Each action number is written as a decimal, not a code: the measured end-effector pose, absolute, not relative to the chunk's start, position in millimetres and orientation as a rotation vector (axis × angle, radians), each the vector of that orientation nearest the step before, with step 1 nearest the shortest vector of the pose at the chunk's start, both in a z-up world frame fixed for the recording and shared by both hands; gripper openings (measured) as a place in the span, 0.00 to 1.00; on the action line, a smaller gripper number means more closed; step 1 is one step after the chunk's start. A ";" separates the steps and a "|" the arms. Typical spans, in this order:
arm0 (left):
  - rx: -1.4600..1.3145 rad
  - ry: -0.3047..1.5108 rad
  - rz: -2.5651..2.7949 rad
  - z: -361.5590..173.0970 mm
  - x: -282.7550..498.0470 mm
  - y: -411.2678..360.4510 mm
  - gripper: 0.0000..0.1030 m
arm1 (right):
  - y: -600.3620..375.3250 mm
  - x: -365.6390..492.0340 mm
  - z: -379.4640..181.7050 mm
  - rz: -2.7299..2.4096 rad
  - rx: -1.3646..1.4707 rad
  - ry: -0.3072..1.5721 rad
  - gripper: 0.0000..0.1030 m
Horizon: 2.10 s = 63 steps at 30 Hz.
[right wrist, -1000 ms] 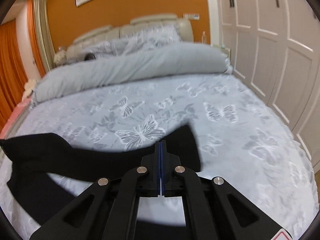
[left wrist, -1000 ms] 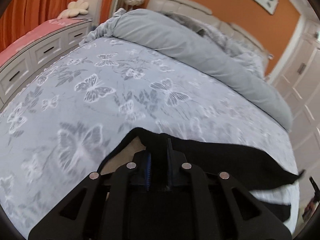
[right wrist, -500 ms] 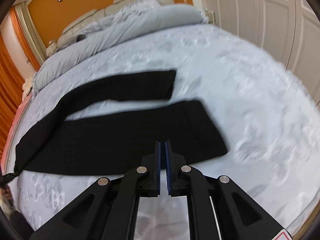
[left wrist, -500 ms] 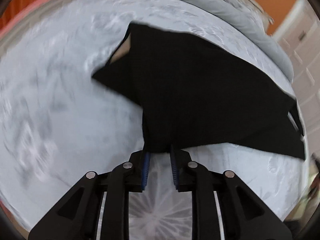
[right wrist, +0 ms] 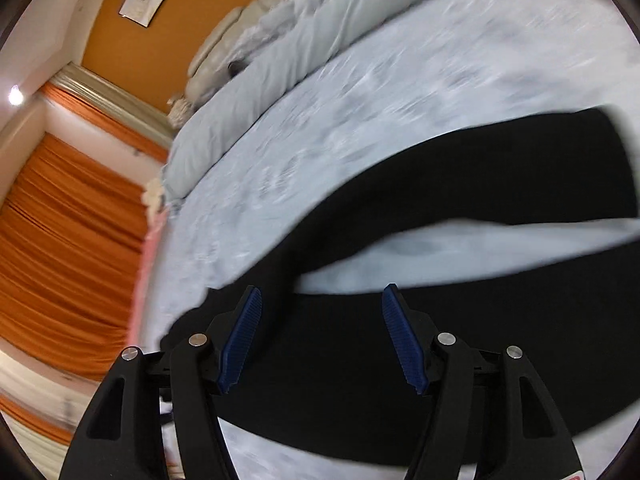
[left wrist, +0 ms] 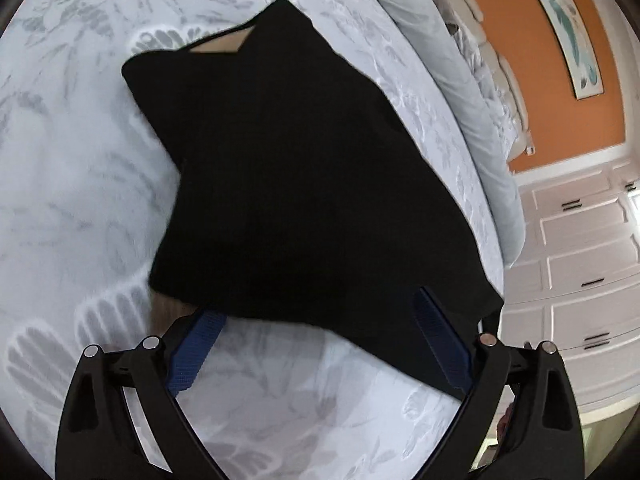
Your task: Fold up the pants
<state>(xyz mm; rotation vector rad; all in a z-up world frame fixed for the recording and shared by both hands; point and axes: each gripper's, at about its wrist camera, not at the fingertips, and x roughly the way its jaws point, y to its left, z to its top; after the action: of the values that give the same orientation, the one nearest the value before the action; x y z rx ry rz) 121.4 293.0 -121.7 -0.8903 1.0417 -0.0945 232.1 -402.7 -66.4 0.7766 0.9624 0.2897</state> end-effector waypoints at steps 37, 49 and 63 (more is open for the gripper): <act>-0.347 1.000 -0.465 -13.6 134.6 31.9 0.21 | -572.1 160.0 -89.6 -0.324 0.640 0.872 0.83; -0.110 1.045 -0.583 -83.6 130.2 -79.7 0.22 | -586.8 181.9 -91.9 -0.113 0.578 0.883 0.07; -0.131 0.996 -0.524 -79.4 128.4 -55.3 0.45 | -663.0 87.3 -127.2 -0.274 0.697 1.096 0.05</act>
<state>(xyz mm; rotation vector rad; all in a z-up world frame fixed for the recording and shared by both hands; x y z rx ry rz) 128.3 -55.3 -79.4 -0.1313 0.9957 -0.5240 87.3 -663.0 -127.2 0.6970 1.0959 -0.2737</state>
